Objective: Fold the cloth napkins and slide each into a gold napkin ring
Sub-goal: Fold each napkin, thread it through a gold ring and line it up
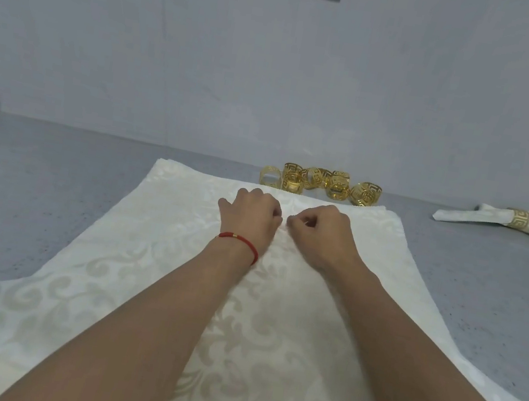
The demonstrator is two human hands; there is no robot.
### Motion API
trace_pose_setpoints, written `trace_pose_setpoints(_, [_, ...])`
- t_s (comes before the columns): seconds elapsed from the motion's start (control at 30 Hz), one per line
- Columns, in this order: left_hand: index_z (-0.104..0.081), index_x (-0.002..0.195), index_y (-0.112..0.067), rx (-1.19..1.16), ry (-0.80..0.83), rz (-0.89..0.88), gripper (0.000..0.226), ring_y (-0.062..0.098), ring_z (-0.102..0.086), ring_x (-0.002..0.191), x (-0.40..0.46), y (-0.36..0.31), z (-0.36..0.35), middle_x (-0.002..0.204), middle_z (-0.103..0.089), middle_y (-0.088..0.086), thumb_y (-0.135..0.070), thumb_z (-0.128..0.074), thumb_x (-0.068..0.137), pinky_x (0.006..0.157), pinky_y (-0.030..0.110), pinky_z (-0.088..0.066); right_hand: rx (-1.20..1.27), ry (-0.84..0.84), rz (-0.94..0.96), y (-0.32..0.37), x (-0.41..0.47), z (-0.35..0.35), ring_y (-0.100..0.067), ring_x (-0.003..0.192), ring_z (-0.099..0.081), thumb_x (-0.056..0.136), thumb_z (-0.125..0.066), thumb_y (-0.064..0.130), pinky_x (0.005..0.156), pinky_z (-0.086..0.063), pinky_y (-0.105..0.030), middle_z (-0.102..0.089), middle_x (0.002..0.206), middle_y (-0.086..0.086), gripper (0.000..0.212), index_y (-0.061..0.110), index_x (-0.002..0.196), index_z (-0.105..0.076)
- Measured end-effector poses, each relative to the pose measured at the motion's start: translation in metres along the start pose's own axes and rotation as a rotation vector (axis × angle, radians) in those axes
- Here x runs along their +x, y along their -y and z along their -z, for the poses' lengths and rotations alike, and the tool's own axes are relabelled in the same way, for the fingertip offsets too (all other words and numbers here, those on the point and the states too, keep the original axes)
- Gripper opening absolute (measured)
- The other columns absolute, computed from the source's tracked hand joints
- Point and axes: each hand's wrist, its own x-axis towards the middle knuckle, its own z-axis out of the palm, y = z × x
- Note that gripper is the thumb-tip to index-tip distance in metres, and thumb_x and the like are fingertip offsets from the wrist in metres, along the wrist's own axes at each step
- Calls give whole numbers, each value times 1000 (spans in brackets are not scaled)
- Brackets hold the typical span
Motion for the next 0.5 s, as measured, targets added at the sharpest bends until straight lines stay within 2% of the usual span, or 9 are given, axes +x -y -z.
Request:
trace_pose_setpoints(0.07, [-71,85,-31,-34,-9,-10,15,20,-52,99,1,1,2,93,-64,-8,-26,-57,91,84,42,-37,11,4,10,-4,2,3,-12,80,-59,88,-69,20,75,-48,-27,-67,83,9,9,20,87,-77])
trace_pose_setpoints(0.1, [-70,85,-30,-46,-15,-19,14,20,-53,99,0,2,2,93,-65,-8,-25,-59,91,85,42,-38,-57,20,29,-5,4,3,-14,95,-58,89,-71,24,86,-47,-30,-67,93,11,11,20,98,-77])
trace_pose_setpoints(0.13, [-69,85,-29,-54,-21,-35,12,20,-54,99,0,1,3,93,-66,-8,-24,-60,91,86,42,-38,-140,42,46,-7,5,2,-16,103,-55,90,-72,28,92,-43,-35,-66,98,12,13,23,102,-76])
trace_pose_setpoints(0.2, [-65,85,-27,-73,-25,-72,10,19,-54,99,-2,2,5,91,-66,-8,-21,-62,91,86,40,-36,-275,50,69,-6,6,2,-19,106,-51,91,-67,25,88,-34,-39,-67,98,14,6,29,93,-72])
trace_pose_setpoints(0.3, [-63,83,-26,-106,-33,-122,12,17,-54,95,-4,7,10,87,-66,-9,-15,-64,87,83,38,-33,-342,26,138,-1,3,5,-20,98,-55,84,-60,13,86,-37,-41,-65,89,10,16,28,84,-64])
trace_pose_setpoints(0.43, [-69,88,-29,50,29,-275,30,17,-54,102,-5,10,23,94,-68,-11,-1,-60,81,87,39,-35,-535,138,330,4,1,19,-21,104,-53,87,-59,6,84,-33,-38,-62,98,6,25,28,96,-69])
trace_pose_setpoints(0.5, [-71,94,-29,128,109,-310,36,18,-54,106,-5,7,30,100,-69,-10,1,-57,80,90,40,-38,-579,229,343,9,1,23,-21,106,-53,88,-58,7,86,-36,-38,-63,103,4,27,26,100,-72])
